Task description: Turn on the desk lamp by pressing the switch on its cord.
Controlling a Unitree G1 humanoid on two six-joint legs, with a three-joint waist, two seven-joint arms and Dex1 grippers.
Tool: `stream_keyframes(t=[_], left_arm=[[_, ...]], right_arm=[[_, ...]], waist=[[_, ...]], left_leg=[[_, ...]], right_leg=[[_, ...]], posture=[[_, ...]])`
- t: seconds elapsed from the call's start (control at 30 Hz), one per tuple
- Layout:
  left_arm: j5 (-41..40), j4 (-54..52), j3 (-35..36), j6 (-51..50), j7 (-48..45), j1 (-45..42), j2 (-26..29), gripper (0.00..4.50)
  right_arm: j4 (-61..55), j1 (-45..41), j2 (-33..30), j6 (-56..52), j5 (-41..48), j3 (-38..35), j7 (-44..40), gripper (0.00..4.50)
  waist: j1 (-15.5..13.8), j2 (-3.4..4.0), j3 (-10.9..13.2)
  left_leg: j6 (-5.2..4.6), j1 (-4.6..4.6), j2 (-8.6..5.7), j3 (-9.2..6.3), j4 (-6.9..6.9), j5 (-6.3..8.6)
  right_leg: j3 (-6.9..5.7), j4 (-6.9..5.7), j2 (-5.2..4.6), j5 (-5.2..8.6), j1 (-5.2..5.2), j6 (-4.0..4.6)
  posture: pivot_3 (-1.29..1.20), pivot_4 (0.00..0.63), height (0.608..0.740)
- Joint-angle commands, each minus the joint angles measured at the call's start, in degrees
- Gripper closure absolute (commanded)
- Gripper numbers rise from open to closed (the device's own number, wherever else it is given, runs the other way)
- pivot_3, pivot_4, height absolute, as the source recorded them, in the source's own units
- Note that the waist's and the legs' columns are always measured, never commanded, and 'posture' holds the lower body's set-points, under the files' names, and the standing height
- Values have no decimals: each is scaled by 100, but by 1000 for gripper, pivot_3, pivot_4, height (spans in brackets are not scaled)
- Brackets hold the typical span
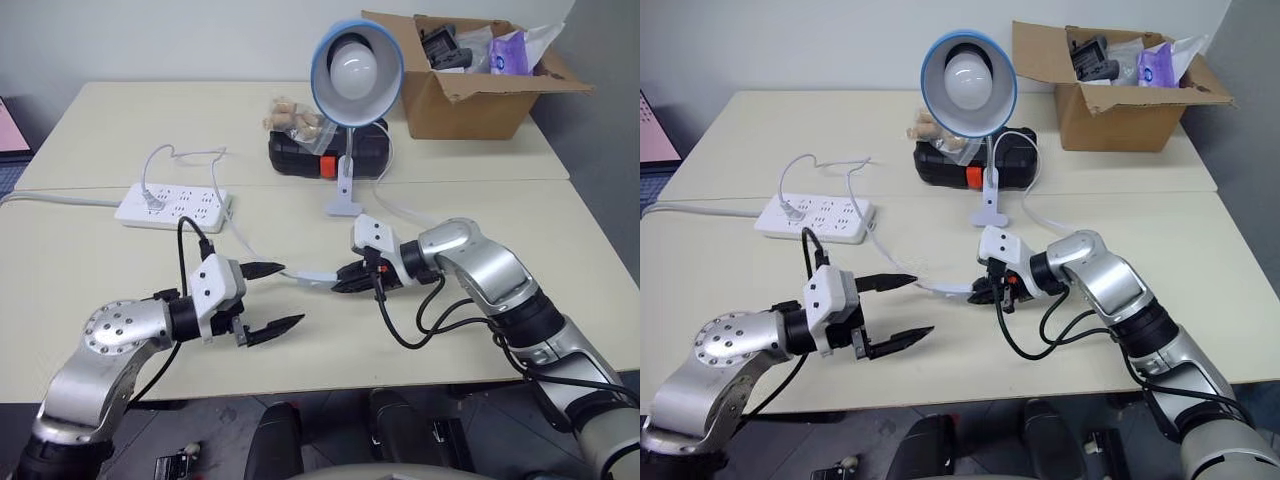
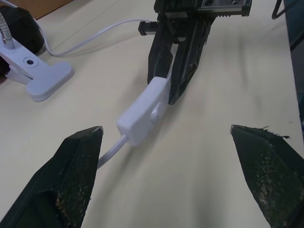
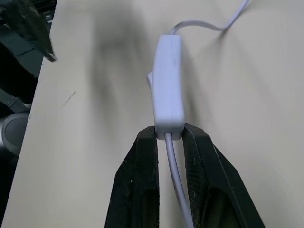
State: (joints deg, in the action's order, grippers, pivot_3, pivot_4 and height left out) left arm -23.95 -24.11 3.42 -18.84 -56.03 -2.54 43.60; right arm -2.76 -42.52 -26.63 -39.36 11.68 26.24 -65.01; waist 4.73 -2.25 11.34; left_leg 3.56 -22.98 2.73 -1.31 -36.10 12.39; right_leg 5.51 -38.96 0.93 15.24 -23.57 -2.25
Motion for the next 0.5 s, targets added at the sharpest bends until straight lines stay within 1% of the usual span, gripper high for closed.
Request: stream_keyframes(t=[0.03, 0.2, 0.5], left_arm=[[135, 277, -221, 216, -195, -312, 8, 0], [128, 510, -428, 211, -373, -502, -38, 0], [86, 683, -569, 122, -317, -809, -256, 0]], right_arm=[[-361, -141, -101, 194, -69, -6, -62, 4134], [-502, -100, -191, 357, -156, 22, -112, 4134], [-591, -56, -266, 620, -273, 102, -172, 4134]], waist=[[0, 0, 0], [0, 0, 0], [-1, 0, 0]], left_leg=[[0, 0, 0, -1, 0, 0], [0, -2, 1, -2, 4, 0], [0, -1, 0, -2, 3, 0]], right_leg=[[-1, 0, 0, 0, 0, 0], [-1, 1, 0, 1, -1, 0], [-1, 0, 0, 0, 0, -1]], posture=[[0, 150, 740], [0, 150, 740], [0, 150, 740]])
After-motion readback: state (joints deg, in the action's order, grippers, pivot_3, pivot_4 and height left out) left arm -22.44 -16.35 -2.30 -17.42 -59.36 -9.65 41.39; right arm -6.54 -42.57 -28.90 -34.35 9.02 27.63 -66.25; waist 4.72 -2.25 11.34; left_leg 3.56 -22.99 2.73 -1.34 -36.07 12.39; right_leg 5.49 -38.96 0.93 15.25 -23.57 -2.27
